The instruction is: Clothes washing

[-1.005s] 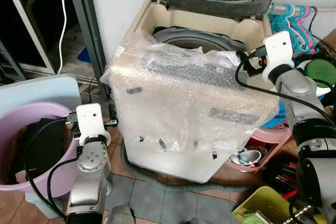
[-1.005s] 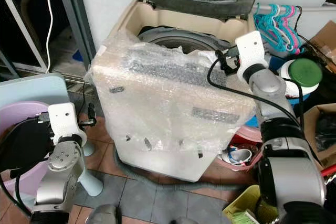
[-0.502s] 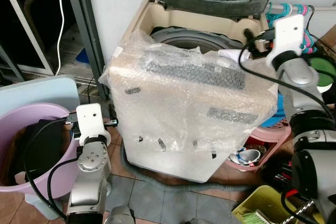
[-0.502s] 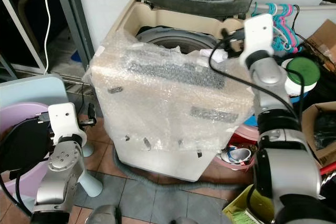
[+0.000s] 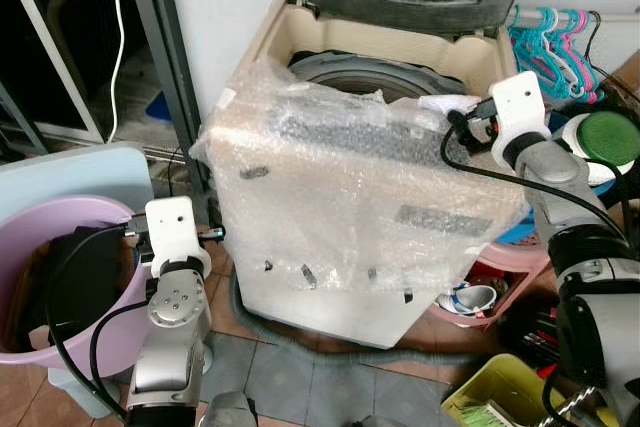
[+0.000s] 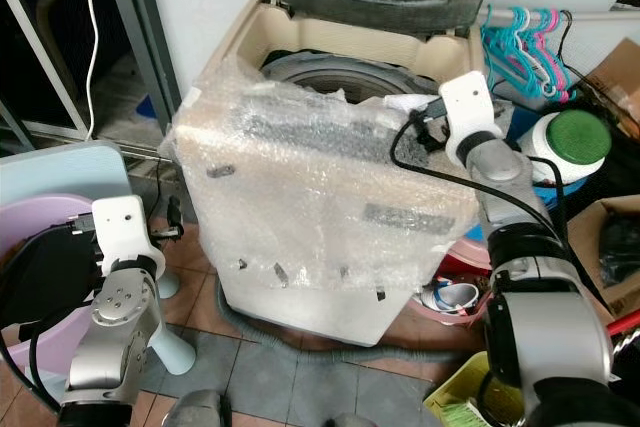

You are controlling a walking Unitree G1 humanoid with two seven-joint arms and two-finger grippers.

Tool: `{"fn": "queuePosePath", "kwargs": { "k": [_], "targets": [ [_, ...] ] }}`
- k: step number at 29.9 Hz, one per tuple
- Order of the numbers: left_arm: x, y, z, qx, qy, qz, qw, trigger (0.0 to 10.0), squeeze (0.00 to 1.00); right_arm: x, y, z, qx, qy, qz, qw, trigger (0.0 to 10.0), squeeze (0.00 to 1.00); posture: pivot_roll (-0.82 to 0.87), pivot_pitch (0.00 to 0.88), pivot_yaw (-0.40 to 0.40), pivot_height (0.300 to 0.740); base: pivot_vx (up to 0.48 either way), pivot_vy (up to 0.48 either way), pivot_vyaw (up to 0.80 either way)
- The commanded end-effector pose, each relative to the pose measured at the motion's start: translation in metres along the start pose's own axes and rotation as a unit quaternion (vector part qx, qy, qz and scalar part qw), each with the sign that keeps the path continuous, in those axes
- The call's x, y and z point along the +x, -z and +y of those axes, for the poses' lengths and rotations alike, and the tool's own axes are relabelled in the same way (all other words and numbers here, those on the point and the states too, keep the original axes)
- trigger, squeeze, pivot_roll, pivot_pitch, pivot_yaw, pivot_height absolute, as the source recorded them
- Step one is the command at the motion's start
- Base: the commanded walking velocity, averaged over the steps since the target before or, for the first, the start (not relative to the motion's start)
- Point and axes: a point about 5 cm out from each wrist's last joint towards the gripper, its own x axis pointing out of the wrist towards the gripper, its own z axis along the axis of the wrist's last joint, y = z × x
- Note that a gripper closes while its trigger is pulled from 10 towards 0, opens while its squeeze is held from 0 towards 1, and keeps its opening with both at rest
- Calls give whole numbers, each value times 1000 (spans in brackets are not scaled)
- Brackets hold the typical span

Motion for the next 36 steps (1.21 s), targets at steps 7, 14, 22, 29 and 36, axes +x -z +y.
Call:
{"fn": "queuePosePath", "kwargs": {
  "k": [7, 14, 22, 29, 36],
  "targets": [
    [0, -1, 0, 4, -5, -2, 1000, 10000, 0, -3, -35, -46, 29, 142, -84, 986, 10000, 0, 21, 0, -57, 740, 0, 0, 0],
    [-1, 1, -1, 3, -2, 1, 1000, 10000, 0, -5, -31, -30, 38, 95, -106, 989, 10000, 0, 14, 0, -53, 740, 0, 0, 0],
    [-3, 0, 0, 7, 2, -2, 1000, 10000, 0, -16, -20, 1, 95, 8, -135, 986, 10000, 0, 9, 0, -51, 740, 0, 0, 0],
    [-4, -10, -4, 13, 19, -29, 999, 10000, 0, -53, -12, 47, 100, -49, -182, 977, 10000, 0, -6, 0, -42, 740, 0, 0, 0],
    [-3, -23, -13, 17, 44, -55, 997, 10000, 0, -72, -12, 67, 103, -28, -189, 976, 10000, 0, -9, 0, -36, 740, 0, 286, 0]
  ]
}}
